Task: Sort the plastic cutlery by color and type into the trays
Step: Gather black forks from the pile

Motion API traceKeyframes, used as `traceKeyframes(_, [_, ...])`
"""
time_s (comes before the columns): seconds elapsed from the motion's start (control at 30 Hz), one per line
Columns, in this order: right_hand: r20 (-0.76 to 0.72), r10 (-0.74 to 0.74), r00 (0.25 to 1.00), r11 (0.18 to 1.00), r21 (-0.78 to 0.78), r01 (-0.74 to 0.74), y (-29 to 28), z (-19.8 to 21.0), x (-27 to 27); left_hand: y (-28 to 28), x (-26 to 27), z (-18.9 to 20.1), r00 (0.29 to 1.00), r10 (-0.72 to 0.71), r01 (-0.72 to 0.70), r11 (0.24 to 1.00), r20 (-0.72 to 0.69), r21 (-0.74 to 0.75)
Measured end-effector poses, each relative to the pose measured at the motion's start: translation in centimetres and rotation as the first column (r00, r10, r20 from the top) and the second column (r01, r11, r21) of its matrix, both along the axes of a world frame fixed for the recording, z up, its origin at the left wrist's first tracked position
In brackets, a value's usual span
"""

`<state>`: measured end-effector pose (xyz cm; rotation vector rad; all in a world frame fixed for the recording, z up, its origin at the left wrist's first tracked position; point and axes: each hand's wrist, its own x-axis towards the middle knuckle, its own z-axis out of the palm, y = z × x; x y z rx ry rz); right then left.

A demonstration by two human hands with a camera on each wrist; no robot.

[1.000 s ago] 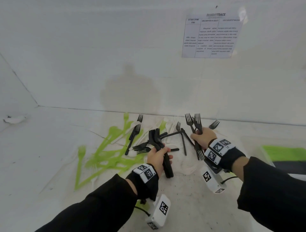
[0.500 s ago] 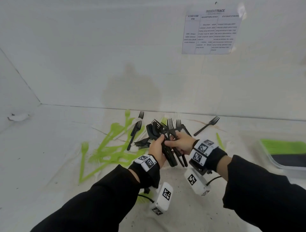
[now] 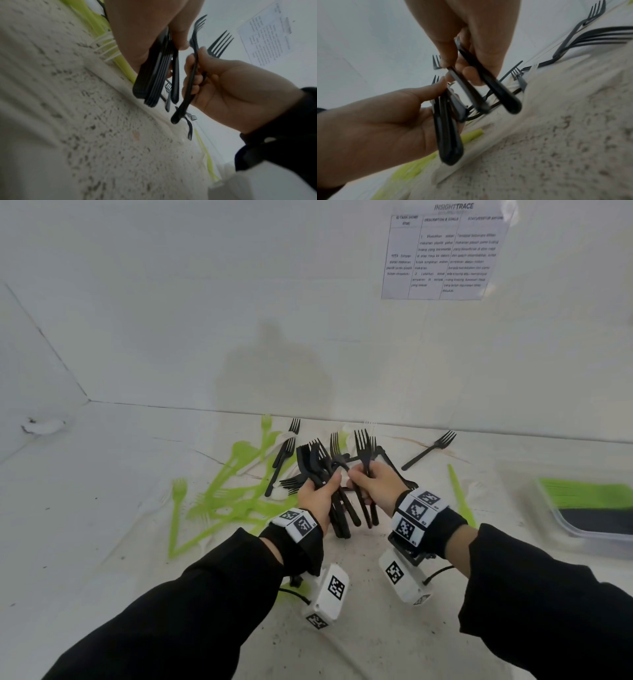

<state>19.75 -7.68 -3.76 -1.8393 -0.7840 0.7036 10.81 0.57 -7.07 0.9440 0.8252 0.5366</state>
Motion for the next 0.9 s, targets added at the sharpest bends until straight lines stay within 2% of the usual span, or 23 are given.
traceKeyframes(0.1, [-0.028, -0.020, 0.999, 1.000, -0.017, 0.019, 0.3, -0.2, -0.9, -0.3, -0.1, -0.1, 0.999, -0.024, 0.025, 0.999, 0.038, -0.021])
traceKeyframes(0.23, [0.173, -0.118, 0.978, 0.986, -0.096, 0.136, 0.7, -0.3, -1.8, -0.5, -0.3, 0.4, 0.995, -0.093, 0.095, 0.993, 0.035, -0.072])
traceKeyframes(0.43, [0.279, -0.054, 0.959, 0.984, -0.150, 0.099, 0.6, 0.6, -2.8, -0.7, -0.9, -0.3, 1.000, -0.025, 0.025, 0.999, 0.002, -0.022])
traceKeyframes(0.6, [0.223, -0.086, 0.971, 0.988, -0.104, 0.111, 0.6, 0.2, -3.3, -0.4, -1.0, -0.9, 1.000, 0.001, -0.001, 0.999, 0.007, -0.045])
traceKeyframes(0.73, [0.155, -0.073, 0.985, 0.996, -0.049, 0.081, 0.5, -0.1, -3.4, -0.2, -1.2, -0.7, 0.998, -0.049, 0.052, 0.996, 0.045, -0.073])
traceKeyframes(0.9, [0.119, -0.133, 0.984, 0.991, 0.000, 0.134, 0.6, -0.3, -3.1, -0.5, -1.4, -0.4, 0.999, -0.029, 0.030, 0.995, 0.014, -0.100])
